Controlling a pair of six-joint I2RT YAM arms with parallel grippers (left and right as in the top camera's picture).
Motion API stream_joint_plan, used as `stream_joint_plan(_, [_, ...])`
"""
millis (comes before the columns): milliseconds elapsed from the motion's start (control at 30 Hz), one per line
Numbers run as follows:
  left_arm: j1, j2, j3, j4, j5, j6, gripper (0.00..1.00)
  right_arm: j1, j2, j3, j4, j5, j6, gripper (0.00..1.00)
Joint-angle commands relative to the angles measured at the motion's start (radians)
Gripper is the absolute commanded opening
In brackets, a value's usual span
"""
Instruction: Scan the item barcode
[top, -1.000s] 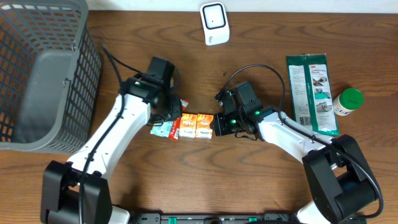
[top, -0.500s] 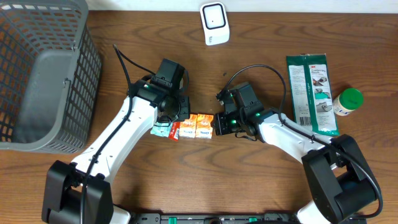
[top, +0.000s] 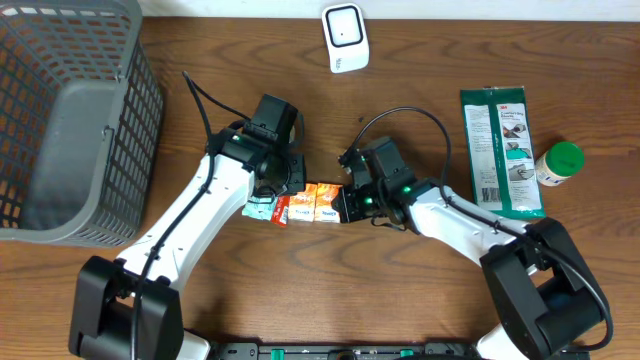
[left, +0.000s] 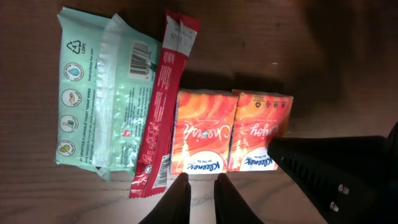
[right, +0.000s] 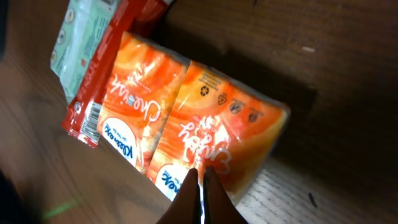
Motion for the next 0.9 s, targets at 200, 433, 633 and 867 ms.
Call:
stream_joint_plan(200, [-0.04,0.027,-0.004,0.013,-0.002,-0.002,0.16,0.0,0.002,-0.034,-0.016,0.074,0.056,0.01])
stream_joint_plan(433, [-0.04,0.03,-0.004,0.014,-0.002,-0.002,0.16,-0.005,0.002,-0.034,-0.02,0.073,0.064,0.01])
stream_joint_plan(633, [-0.045,0.068,-0.004,0.015,-0.002,-0.002,0.16,-0.009,0.002,-0.034,-0.032,0.066,0.085,0.01])
stream_joint_plan(867, [-0.08,0.127,-0.004,0.044,-0.002,-0.001,0.17,-0.012,0.002,-0.034,-0.053,0.065,0.097,0.01])
